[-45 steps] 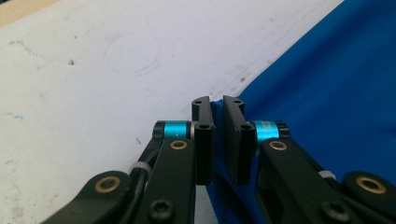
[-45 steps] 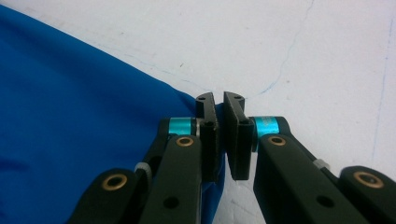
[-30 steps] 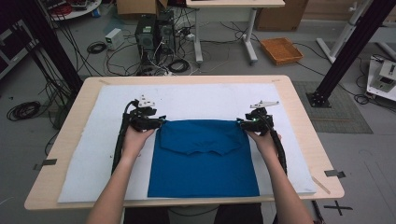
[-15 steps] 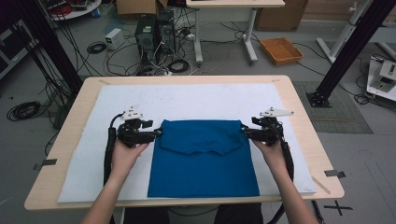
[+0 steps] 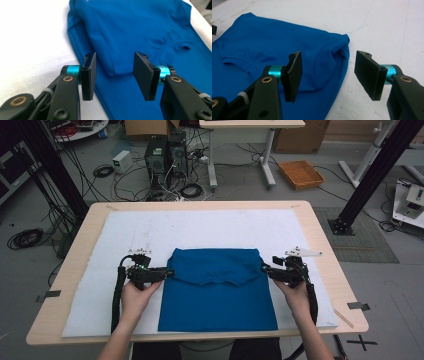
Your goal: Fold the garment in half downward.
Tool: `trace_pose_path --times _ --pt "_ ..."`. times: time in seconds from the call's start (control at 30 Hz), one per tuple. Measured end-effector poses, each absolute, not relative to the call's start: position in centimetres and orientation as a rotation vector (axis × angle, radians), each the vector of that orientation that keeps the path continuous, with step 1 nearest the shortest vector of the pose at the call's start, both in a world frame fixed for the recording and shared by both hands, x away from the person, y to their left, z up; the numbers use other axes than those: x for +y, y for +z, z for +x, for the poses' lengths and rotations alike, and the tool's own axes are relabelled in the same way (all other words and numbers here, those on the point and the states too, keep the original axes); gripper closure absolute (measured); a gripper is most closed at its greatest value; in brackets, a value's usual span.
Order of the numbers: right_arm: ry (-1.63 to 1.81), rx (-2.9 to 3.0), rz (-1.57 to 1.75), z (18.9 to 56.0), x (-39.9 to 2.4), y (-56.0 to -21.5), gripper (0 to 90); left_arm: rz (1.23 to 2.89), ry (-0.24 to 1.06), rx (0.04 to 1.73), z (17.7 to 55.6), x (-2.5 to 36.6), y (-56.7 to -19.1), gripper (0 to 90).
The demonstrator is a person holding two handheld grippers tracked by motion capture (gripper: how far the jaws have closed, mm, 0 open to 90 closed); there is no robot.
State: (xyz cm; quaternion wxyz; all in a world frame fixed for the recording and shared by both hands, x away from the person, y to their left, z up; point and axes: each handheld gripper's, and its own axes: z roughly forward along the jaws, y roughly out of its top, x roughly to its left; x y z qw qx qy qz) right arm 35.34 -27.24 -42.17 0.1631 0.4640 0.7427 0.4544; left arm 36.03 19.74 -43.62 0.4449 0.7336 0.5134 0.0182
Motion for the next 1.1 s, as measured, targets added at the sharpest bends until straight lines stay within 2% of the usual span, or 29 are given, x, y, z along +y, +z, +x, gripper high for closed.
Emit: trace_pose_path --times 0.13,0.33,0.4,0.57,0.67,0.7,0.73,0.93,1.0,1.03,1.07,1.1 --pt "1.301 2.118 1.319 35.3 -27.1 -42.3 39.5 1.811 0.037 1.292 36.4 19.4 -44.1 56.4" --pt "1.297 2.132 1.311 35.2 -26.7 -42.3 39.6 1.832 0.035 1.28 36.5 18.8 -44.3 64.4" --pt "1.291 2.141 1.309 35.2 -26.5 -42.4 41.3 1.842 0.043 1.282 36.5 18.7 -44.4 68.0" --pt "1.286 2.158 1.345 35.2 -26.5 -42.7 45.3 1.852 0.047 1.281 36.5 18.4 -44.5 70.5" --pt "1.289 2.184 1.405 35.2 -26.3 -43.1 54.5 1.856 0.058 1.266 36.4 18.3 -44.4 77.5" --pt "1.289 2.184 1.405 35.2 -26.3 -43.1 54.5 1.858 0.059 1.263 36.4 18.3 -44.4 77.5" --pt "1.269 2.203 1.417 35.2 -26.1 -43.4 58.1 1.856 0.061 1.264 36.4 18.3 -44.4 78.1" --pt "1.207 2.225 1.452 35.6 -25.4 -44.2 61.0 1.85 0.069 1.248 36.2 18.2 -44.2 80.5" --pt "1.175 2.231 1.446 35.8 -25.2 -44.5 67.5 1.856 0.07 1.244 36.2 18.2 -44.2 81.0" --pt "1.162 2.245 1.436 35.9 -25.1 -44.7 77.8 1.854 0.072 1.243 36.2 18.1 -44.3 81.9" --pt "1.162 2.245 1.436 35.9 -25.1 -44.7 77.8 1.854 0.072 1.243 36.2 18.1 -44.3 82.1" --pt "1.153 2.243 1.41 35.8 -25.0 -44.7 84.4 1.856 0.073 1.241 36.2 18.1 -44.2 82.3"
